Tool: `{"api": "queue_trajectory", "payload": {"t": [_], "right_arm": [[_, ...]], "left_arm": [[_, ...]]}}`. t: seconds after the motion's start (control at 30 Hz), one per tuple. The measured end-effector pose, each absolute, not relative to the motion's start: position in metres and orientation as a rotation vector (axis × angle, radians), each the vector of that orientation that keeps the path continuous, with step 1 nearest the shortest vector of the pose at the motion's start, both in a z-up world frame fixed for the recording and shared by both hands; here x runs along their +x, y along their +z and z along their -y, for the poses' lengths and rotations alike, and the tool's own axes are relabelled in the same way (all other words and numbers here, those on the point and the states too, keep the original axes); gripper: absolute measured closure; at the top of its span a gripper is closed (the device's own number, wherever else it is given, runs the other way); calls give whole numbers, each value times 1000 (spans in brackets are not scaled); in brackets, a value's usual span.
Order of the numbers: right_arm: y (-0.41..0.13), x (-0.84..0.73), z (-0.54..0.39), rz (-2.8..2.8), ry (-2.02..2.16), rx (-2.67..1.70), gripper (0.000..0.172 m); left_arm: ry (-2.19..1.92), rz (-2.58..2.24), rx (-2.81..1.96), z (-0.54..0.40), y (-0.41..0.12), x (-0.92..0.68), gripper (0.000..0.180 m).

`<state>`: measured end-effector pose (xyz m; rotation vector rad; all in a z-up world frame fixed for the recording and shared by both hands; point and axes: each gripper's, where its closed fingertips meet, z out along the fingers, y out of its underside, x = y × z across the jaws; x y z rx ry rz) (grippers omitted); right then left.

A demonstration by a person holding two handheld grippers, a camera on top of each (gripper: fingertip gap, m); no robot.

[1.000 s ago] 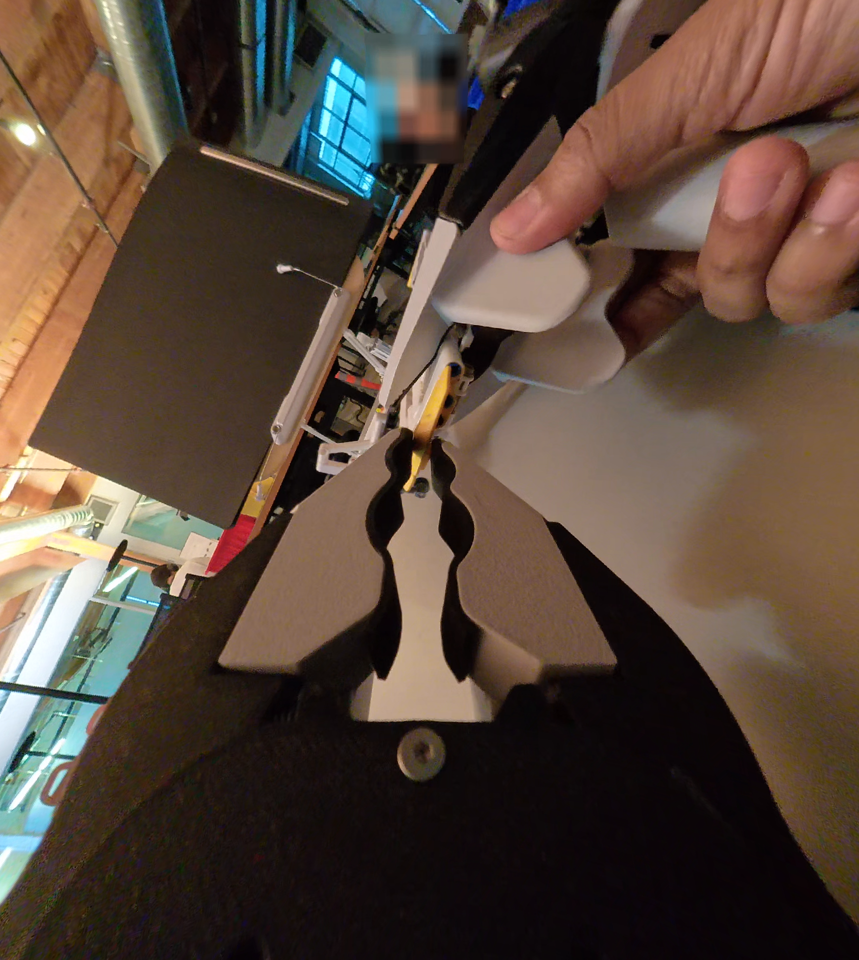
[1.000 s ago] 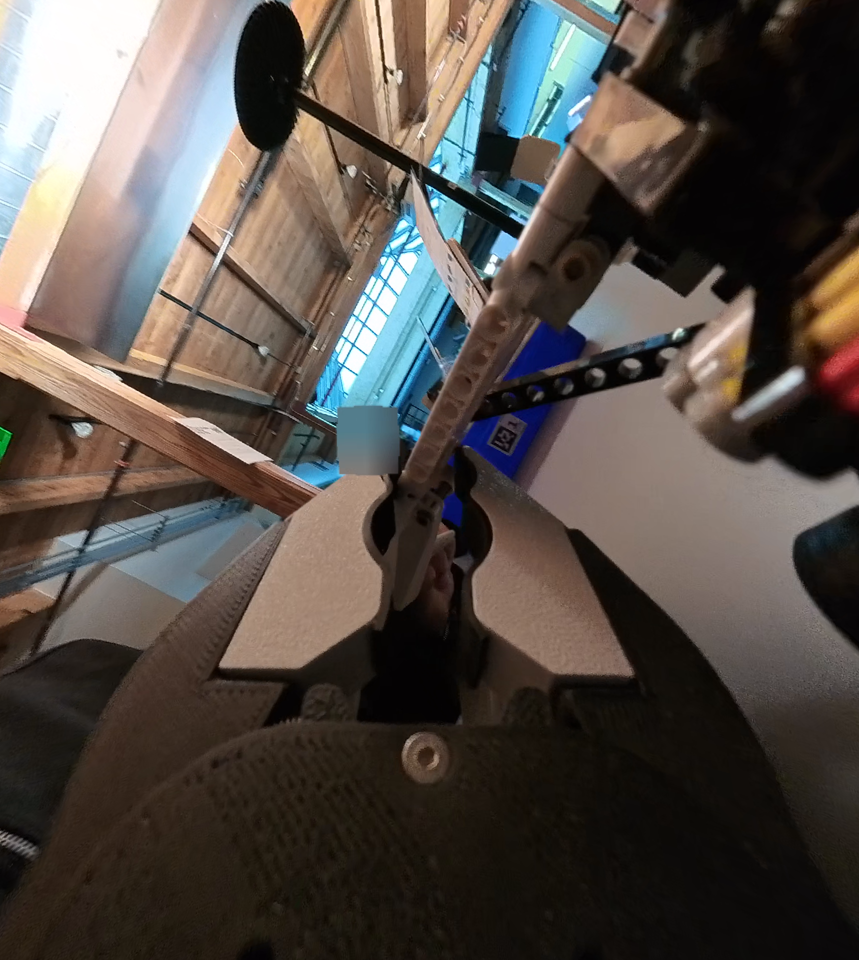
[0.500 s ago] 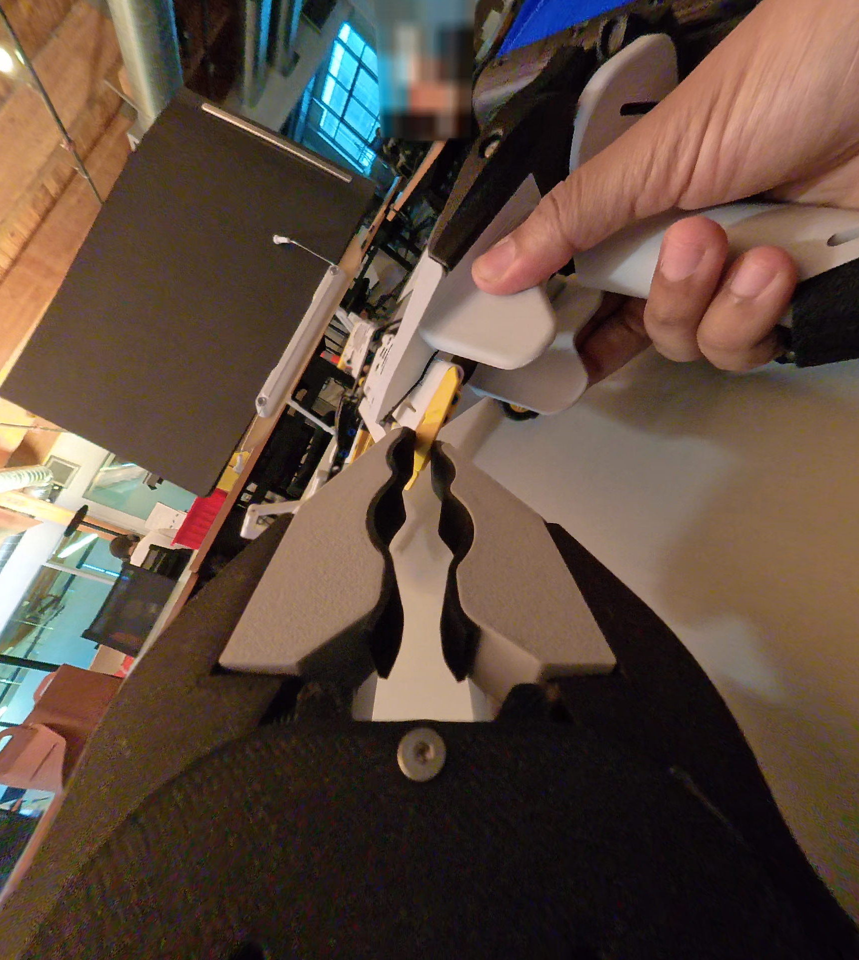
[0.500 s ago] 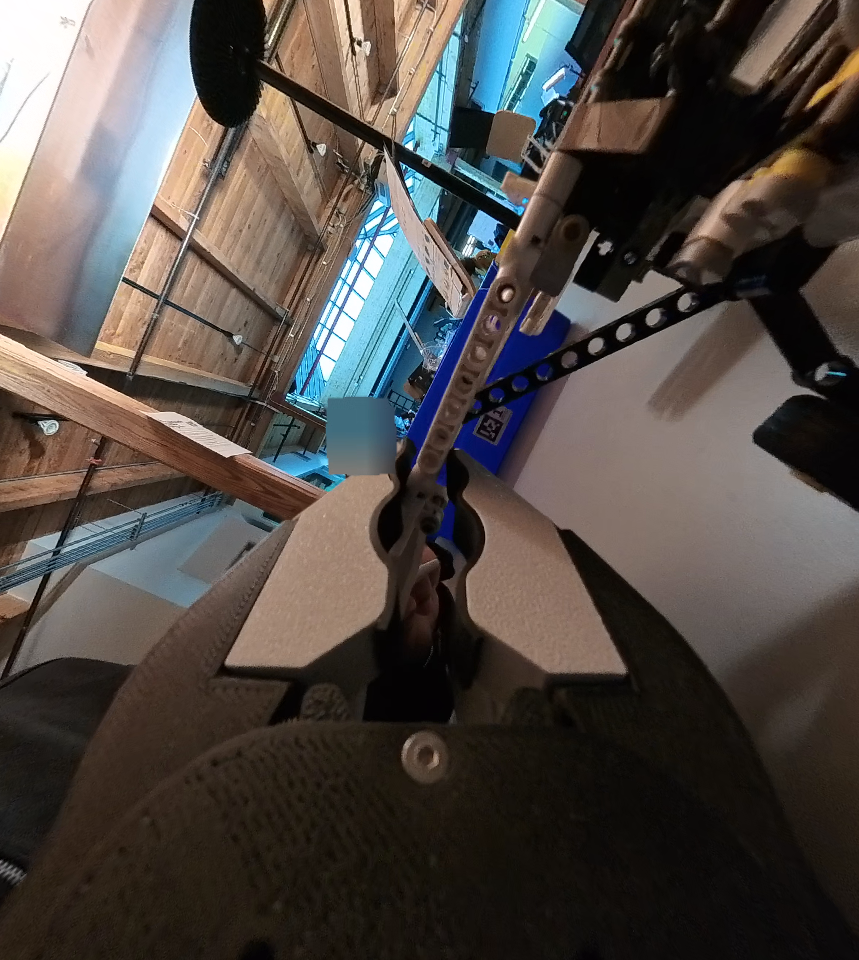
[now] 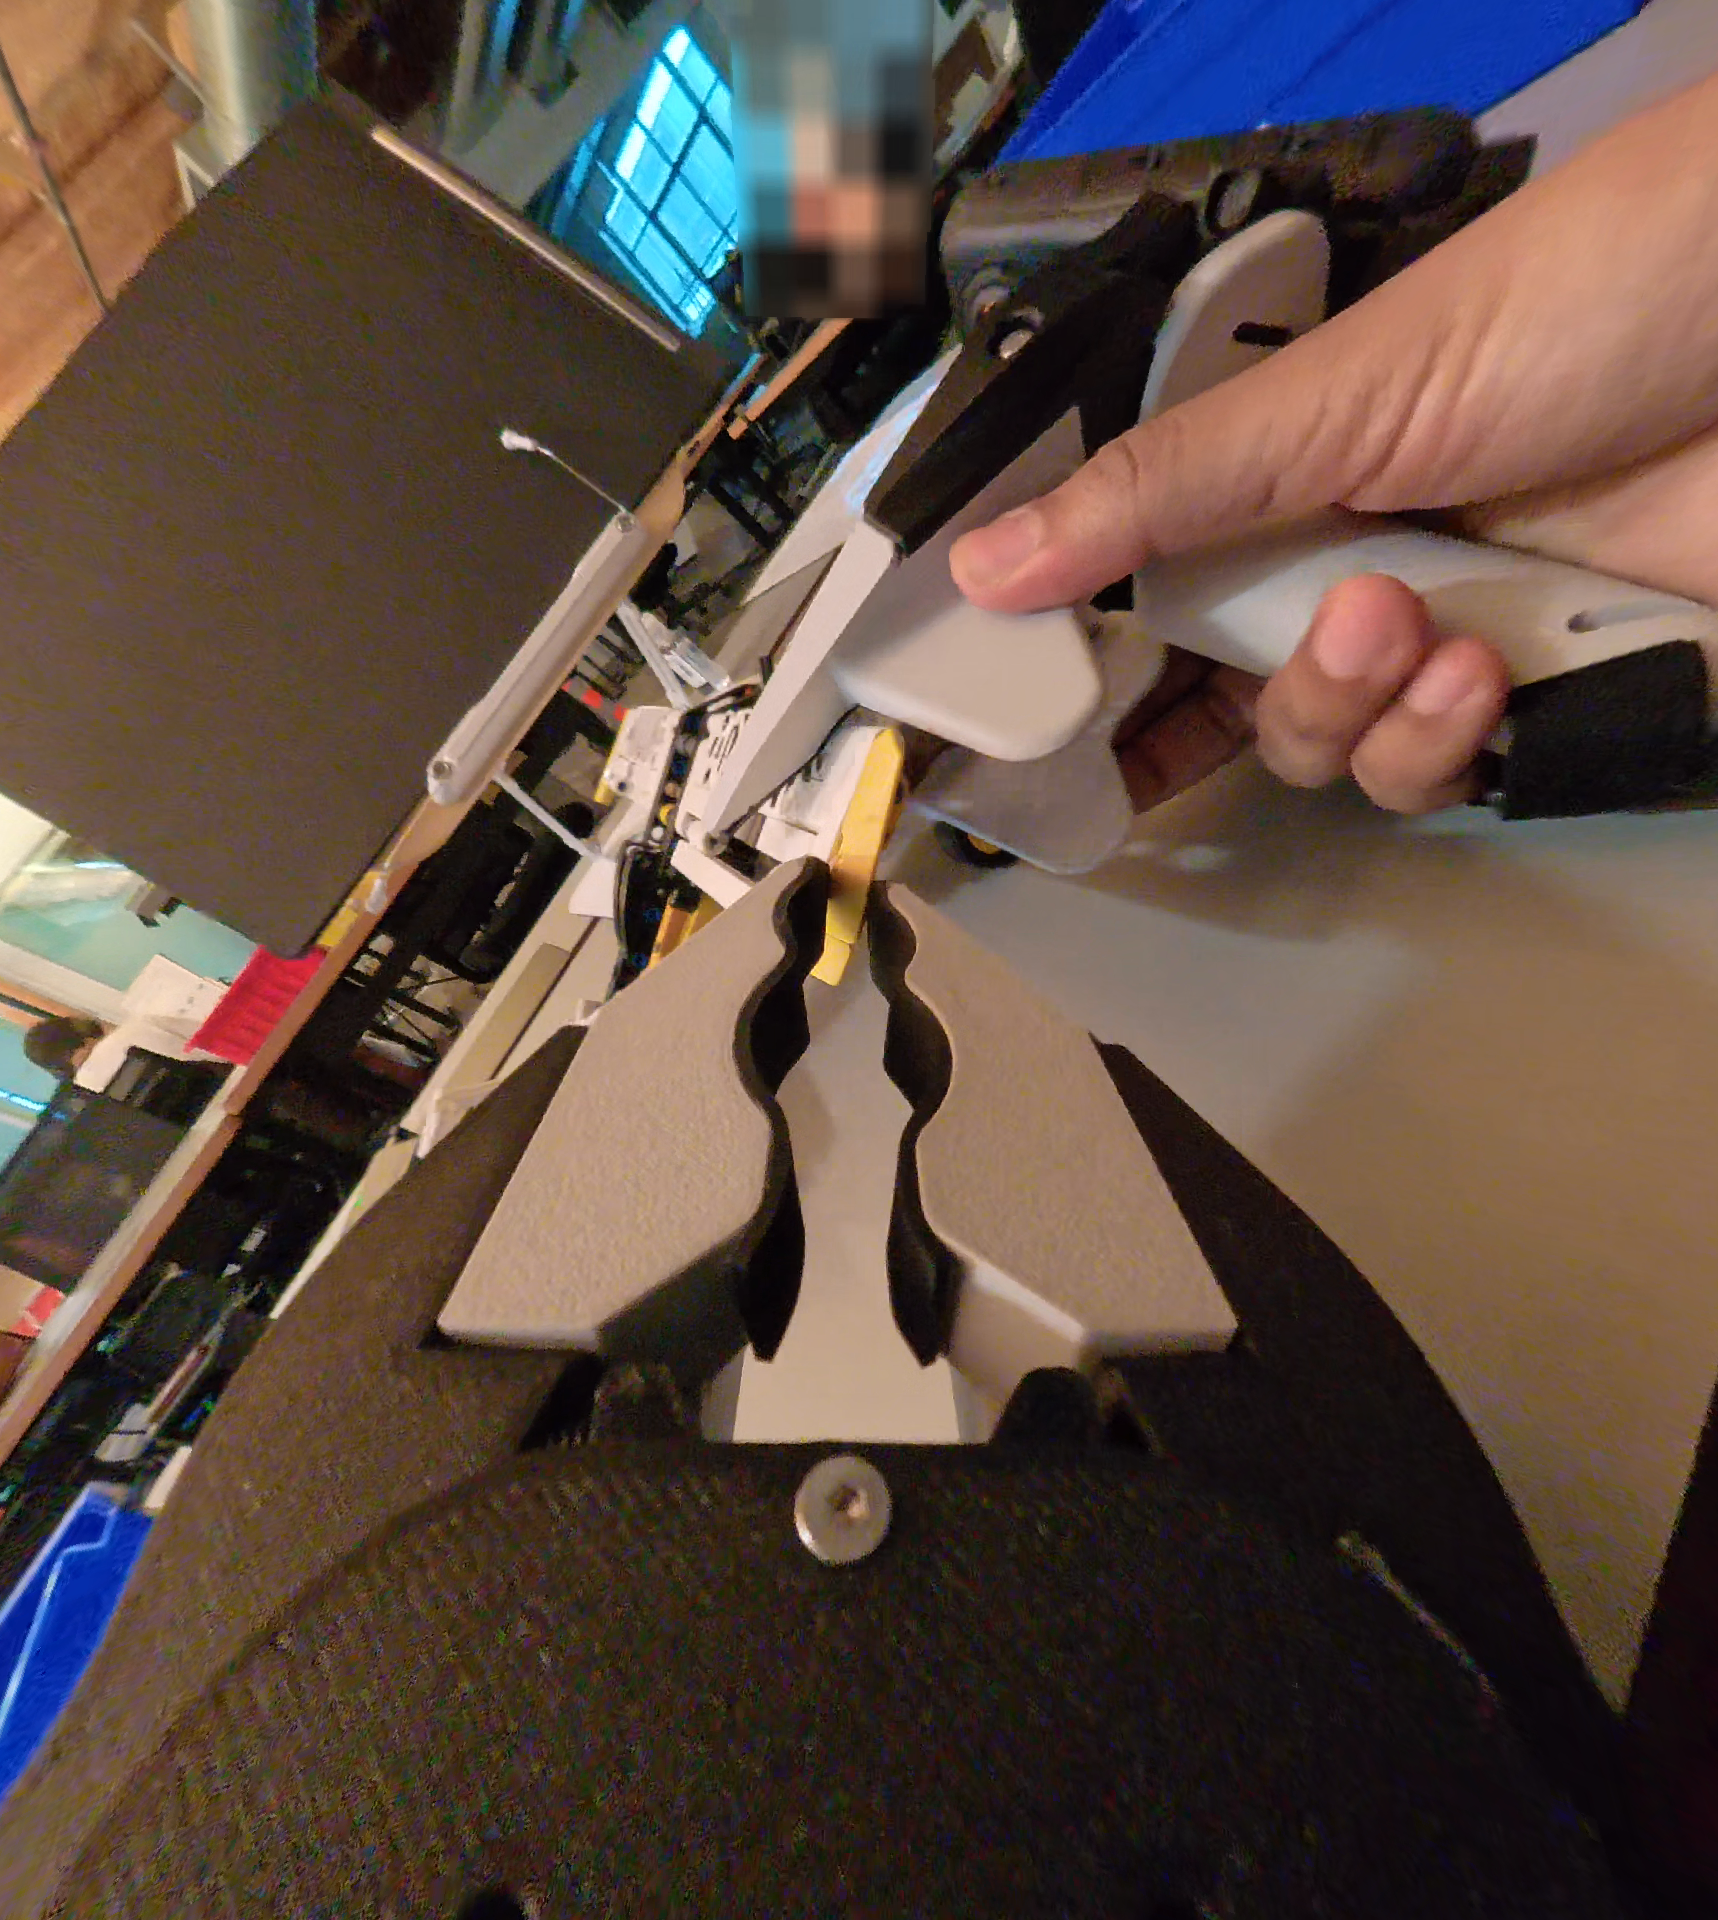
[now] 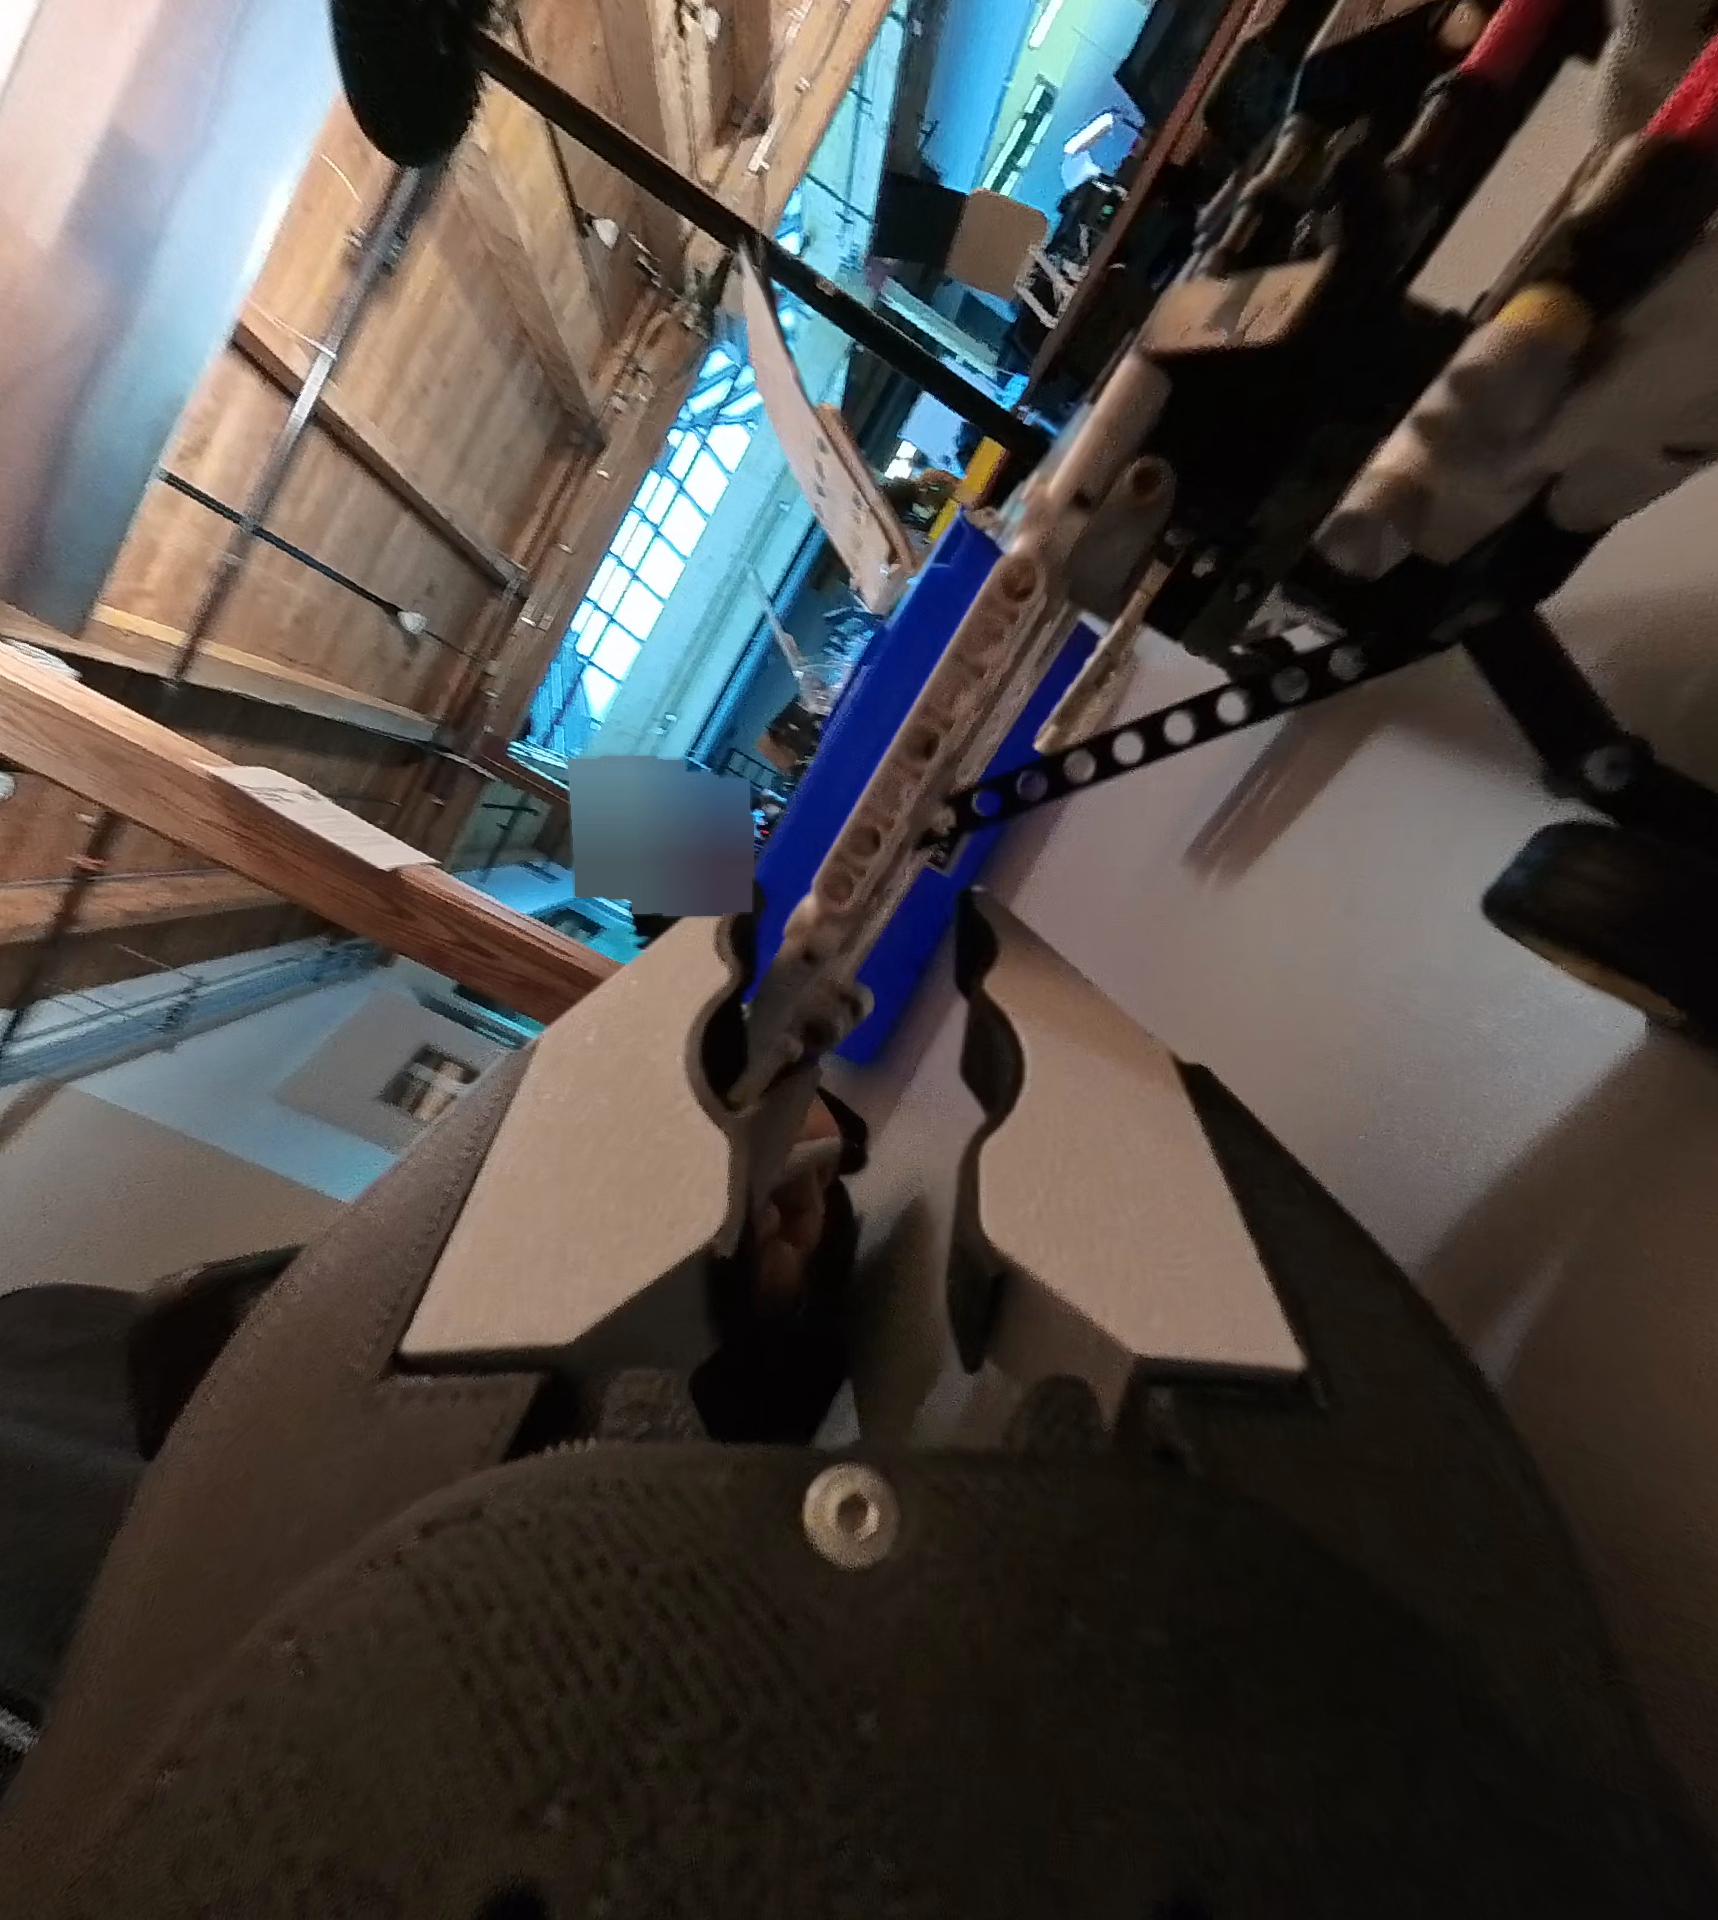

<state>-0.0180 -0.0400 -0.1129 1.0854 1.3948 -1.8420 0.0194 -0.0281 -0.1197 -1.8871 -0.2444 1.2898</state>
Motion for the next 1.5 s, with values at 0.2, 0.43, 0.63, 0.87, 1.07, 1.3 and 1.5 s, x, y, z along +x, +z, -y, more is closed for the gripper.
{"api": "queue_trajectory", "payload": {"t": [0.2,0.43,0.63,0.87,1.07,1.3,1.5], "right_arm": [[-117,1,12,-1506,-1898,1149,122],[-115,18,3,-1374,-1853,1078,144],[-113,18,-3,-1414,-1920,1092,159],[-114,18,-23,-1647,-1912,1101,162],[-116,20,-27,-1654,-1879,1070,161],[-118,22,-29,-1643,-1849,1031,161],[-118,23,-34,-1661,-1832,1005,161]], "left_arm": [[1301,234,-1903,13,-119,18,175],[1304,217,-1905,7,-122,19,175],[1095,306,-1869,-15,-121,23,170],[664,328,-1751,-27,-98,38,146],[539,473,-1816,-1,-75,-14,111],[317,407,-2188,-6,-103,-93,110],[107,189,-2374,-5,-132,-115,135]]}}
